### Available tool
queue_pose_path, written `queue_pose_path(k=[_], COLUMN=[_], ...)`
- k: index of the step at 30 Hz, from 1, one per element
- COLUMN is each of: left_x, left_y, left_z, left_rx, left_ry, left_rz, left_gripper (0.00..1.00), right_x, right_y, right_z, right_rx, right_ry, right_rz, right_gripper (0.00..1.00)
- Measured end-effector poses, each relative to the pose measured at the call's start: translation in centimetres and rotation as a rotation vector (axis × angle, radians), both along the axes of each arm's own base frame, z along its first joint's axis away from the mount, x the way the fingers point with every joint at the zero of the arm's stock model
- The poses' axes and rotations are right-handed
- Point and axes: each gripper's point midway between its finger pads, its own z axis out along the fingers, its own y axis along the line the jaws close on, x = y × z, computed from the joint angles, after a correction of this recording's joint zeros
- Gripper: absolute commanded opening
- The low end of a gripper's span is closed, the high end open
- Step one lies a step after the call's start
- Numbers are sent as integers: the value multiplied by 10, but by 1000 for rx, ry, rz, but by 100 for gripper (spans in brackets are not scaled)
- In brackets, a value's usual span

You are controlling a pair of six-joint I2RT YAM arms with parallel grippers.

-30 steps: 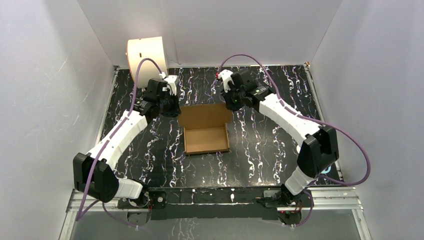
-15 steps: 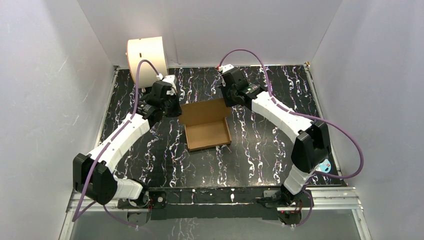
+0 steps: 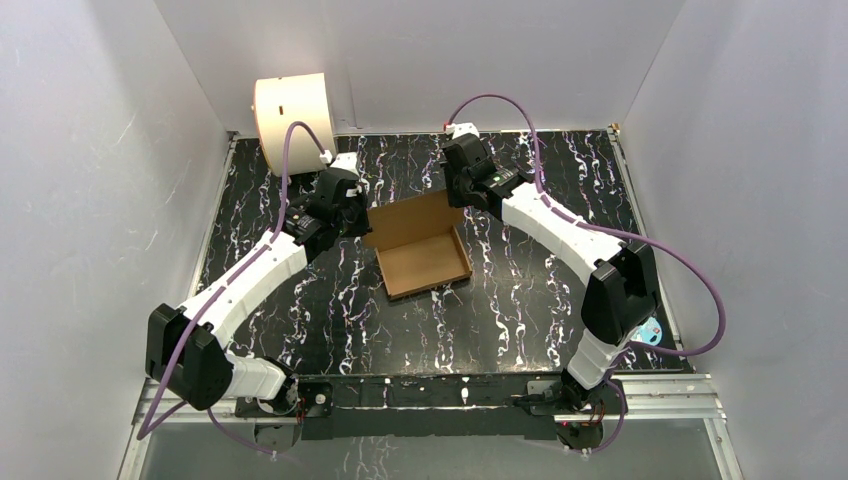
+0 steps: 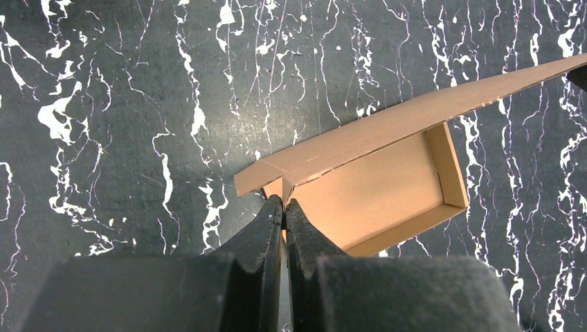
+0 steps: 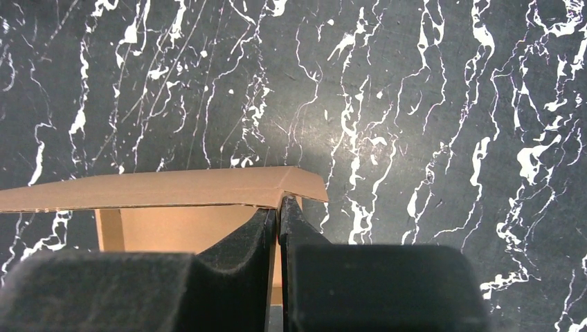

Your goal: Fold the paper box

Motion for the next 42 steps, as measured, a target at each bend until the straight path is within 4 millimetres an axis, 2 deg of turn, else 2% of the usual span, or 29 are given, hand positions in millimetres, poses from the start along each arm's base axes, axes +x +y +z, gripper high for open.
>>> queue_pose_path(k=[6, 11, 16, 18, 21, 25, 28, 33, 38, 42], left_x=[2, 3, 4, 4, 3, -2, -6, -9, -7, -2], left_y=[-1, 0, 9, 15, 22, 31, 34, 35, 33, 26], left_z=[1, -3, -4, -6, -5, 6, 14, 12, -1, -13], left_rx=[-13, -7, 42, 67, 88, 96, 97, 95, 86, 79], left_ry=[-10, -8, -17, -12, -10, -28, -44, -30, 4, 41], left_rz=[11, 19, 29, 21, -4, -53, -100, -201, -289, -346], left_gripper=[3, 15, 34, 40, 49, 57, 60, 61, 60, 58], right_x=[2, 5, 7, 6, 0, -8, -9, -14, -12, -6], right_y=[2, 5, 4, -2, -22, -44, -53, -43, -33, -28], right_z=[2, -1, -4, -7, -14, -10, -1, 2, -12, -31], right_rx=[33, 36, 47, 52, 58, 102, 141, 149, 130, 110], right_ry=[-5, 1, 14, 22, 47, 45, 7, -43, -61, -60], right_rz=[-30, -31, 33, 74, 153, 266, 366, 547, 679, 738], right_gripper=[17, 30, 40, 43, 51, 61, 64, 68, 69, 66])
